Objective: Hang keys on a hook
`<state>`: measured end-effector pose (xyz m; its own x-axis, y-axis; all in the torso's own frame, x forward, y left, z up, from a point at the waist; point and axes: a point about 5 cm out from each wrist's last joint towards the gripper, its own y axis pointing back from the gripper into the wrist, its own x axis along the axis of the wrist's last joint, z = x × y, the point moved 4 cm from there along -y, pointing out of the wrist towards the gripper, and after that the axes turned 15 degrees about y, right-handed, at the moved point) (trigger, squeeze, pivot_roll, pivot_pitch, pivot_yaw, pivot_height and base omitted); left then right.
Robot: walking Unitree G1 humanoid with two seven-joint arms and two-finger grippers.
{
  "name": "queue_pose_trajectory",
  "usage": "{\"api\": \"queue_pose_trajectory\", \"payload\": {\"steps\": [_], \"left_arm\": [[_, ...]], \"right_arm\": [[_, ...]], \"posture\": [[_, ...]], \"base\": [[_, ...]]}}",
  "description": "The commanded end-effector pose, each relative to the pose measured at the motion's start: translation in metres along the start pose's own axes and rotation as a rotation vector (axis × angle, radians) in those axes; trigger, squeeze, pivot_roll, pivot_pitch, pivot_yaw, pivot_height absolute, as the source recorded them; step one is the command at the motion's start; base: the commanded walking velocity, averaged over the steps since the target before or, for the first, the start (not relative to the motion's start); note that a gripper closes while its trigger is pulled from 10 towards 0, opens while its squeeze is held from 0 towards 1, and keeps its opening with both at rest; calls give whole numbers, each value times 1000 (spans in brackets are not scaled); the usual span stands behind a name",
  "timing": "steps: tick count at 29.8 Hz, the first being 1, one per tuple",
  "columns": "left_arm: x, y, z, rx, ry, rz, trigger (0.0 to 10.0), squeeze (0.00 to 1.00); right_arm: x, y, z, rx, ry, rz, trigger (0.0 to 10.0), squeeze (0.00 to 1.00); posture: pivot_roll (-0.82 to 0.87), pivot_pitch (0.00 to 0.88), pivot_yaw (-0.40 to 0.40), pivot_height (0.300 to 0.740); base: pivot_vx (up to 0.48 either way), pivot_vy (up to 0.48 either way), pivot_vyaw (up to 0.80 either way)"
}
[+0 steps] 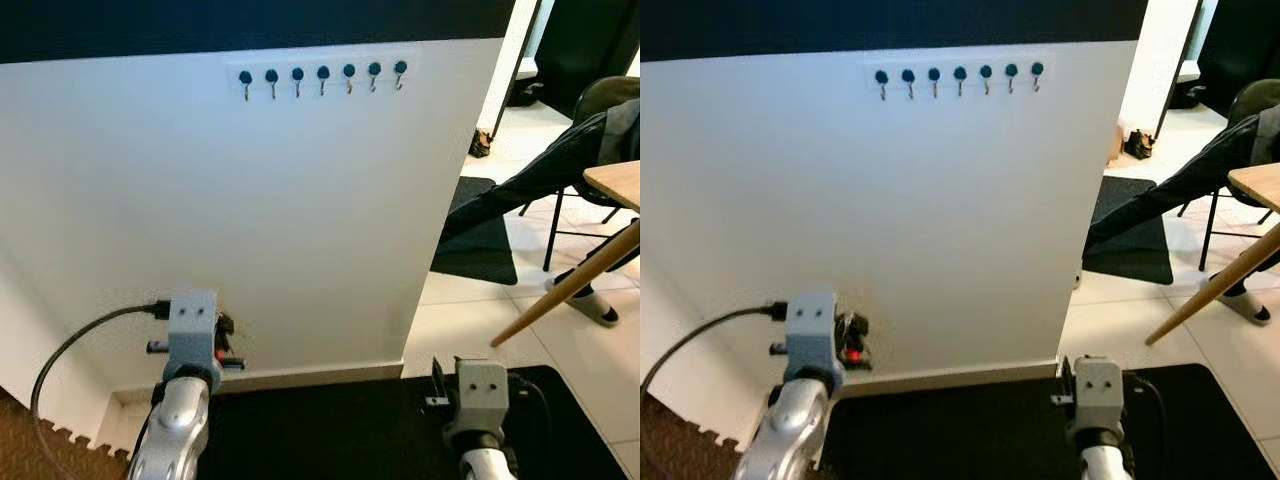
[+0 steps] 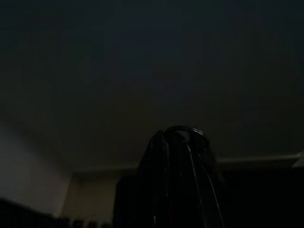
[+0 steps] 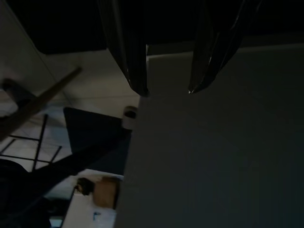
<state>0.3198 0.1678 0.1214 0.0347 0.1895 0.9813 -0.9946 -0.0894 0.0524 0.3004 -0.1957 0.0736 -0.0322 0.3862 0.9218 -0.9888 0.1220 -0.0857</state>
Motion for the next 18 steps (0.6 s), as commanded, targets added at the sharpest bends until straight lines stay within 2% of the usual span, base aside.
{"api": "queue_pose_trajectory", "payload": {"steps": [1,6,11,18], "left_arm": [[-17,7,-22,53,-46,-37,10000,0],[-30,13,-30,75,-72,-79,10000,0],[-29,11,-39,107,-70,-78,10000,0],[-27,5,-36,92,-73,-54,10000,0]], "right_arm": [[-9,8,4,-13,17,-36,10000,0],[-23,15,12,-27,42,-80,10000,0],[-30,18,26,-60,42,-109,10000,0],[-29,16,26,-62,44,-106,10000,0]], "posture": [[21,152,91,740],[24,154,89,740],[24,154,91,740],[26,157,106,740]], "base": [[0,0,0],[0,0,0],[0,0,0],[0,0,0]]}}
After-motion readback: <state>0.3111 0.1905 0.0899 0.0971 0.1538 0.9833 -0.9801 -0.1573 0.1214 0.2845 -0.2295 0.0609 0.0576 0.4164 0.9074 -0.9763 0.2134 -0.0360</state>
